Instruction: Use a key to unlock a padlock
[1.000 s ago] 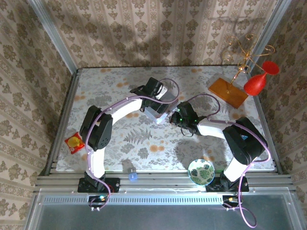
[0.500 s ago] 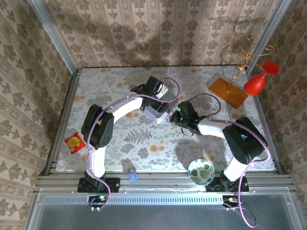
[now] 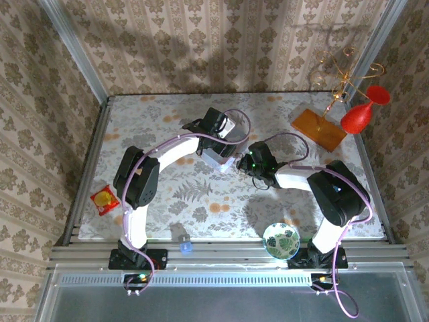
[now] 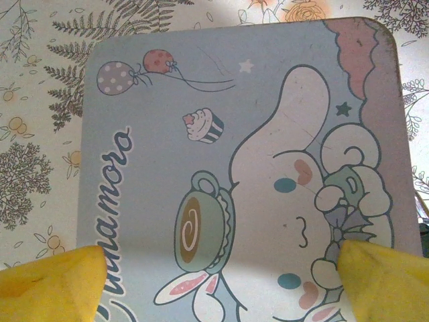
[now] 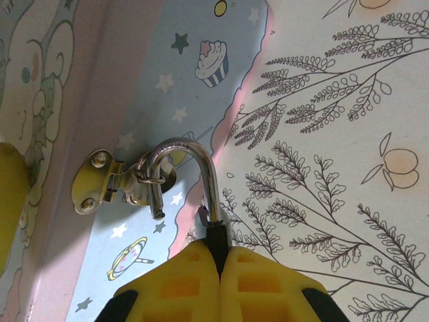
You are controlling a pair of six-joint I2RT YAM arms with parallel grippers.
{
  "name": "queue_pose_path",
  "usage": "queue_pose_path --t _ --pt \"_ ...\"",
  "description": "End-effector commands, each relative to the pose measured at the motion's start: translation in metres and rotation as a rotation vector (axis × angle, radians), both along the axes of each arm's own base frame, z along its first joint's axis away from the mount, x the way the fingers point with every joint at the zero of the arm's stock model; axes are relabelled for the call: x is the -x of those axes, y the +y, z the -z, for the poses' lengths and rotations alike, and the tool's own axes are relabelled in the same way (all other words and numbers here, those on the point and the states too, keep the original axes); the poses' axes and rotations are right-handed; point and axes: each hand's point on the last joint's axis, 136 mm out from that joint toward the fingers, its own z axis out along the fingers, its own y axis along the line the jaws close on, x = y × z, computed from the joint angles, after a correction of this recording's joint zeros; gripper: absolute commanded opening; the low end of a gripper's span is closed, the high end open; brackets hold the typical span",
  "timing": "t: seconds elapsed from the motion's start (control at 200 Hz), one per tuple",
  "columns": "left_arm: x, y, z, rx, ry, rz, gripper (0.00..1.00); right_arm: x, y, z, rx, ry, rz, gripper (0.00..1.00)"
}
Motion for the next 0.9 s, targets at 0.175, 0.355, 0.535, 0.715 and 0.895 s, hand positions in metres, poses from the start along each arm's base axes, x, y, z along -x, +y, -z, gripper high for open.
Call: queue_pose_path --t 0.175,0.355,0.535,0.715,0.895 --pt "0.031 0.032 0.057 -0.163 0.162 0.003 0.88 -0.028 -0.006 -0.023 -0.065 -0.096 0.085 0.0" --pt "0.032 0.033 0.059 -0.176 0.163 0.004 0.88 -0.031 -0.007 -0.021 -0.079 -0.096 0.096 0.0" --pt "0.033 0.033 0.06 -0.181 0.162 0.007 0.88 -0.036 -0.011 -0.022 -0.085 -0.107 0.107 0.0" --pt "0.033 0.033 0.06 -0.184 0.161 0.008 0.88 -0.044 -0.011 -0.024 -0.099 -0.117 0.117 0.0" --pt "0.033 0.033 0.061 -0.185 0.163 0.008 0.88 -0.05 -0.01 -0.023 -0.107 -0.114 0.128 0.0"
